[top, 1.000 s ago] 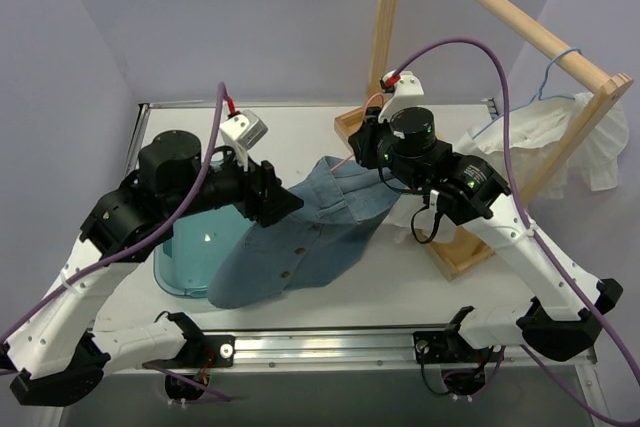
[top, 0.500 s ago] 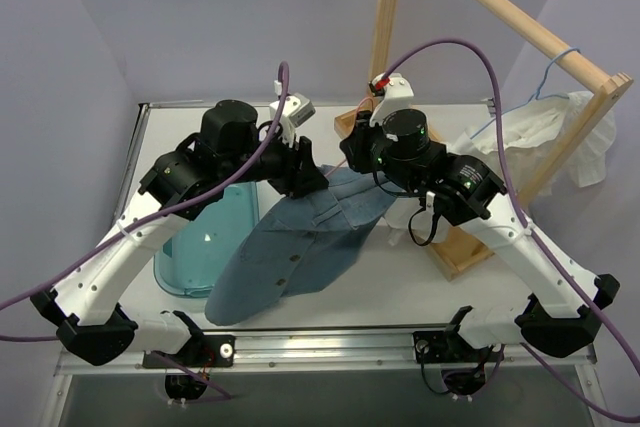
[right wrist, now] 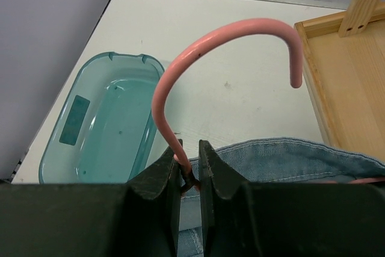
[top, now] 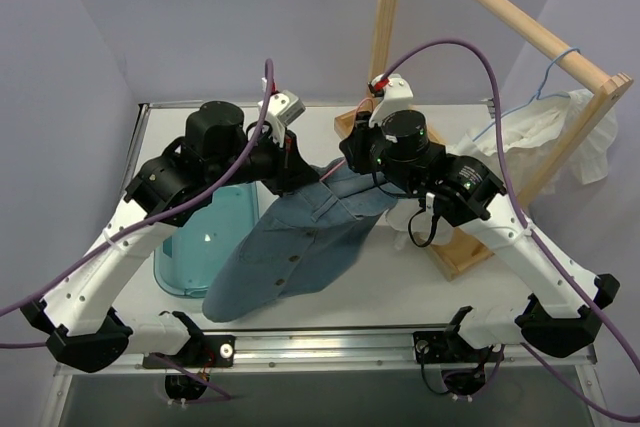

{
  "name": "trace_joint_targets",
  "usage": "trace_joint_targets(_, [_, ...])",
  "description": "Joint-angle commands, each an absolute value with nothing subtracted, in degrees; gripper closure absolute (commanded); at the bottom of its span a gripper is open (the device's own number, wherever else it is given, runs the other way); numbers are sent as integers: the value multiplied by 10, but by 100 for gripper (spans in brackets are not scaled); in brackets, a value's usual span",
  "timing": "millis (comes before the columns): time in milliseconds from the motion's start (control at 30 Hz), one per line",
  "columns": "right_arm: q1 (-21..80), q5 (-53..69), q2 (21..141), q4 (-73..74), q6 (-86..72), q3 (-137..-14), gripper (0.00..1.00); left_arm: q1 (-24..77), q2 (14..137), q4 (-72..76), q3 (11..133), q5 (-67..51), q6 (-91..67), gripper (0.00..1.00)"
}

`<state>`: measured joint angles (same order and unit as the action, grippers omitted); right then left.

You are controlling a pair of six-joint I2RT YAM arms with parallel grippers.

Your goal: Remove the skirt from the hanger

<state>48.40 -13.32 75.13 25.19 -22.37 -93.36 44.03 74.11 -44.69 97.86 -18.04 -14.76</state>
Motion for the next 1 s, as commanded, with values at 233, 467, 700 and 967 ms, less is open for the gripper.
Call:
trace_joint_targets(233, [483, -285, 737, 251, -275, -904, 100, 433, 672, -490, 1044, 6, -145, 98])
trace_joint_targets(467, [412, -340, 701, 266, -292, -866, 100, 425, 648, -565, 1077, 7, -118, 98])
trace_joint_targets(700, [352, -246, 754, 246, -272, -884, 100, 426, 602, -506, 1020, -216, -150, 98])
trace_joint_targets(967, [414, -242, 825, 221, -243, -933, 100, 426, 600, -406, 1019, -318, -214, 98])
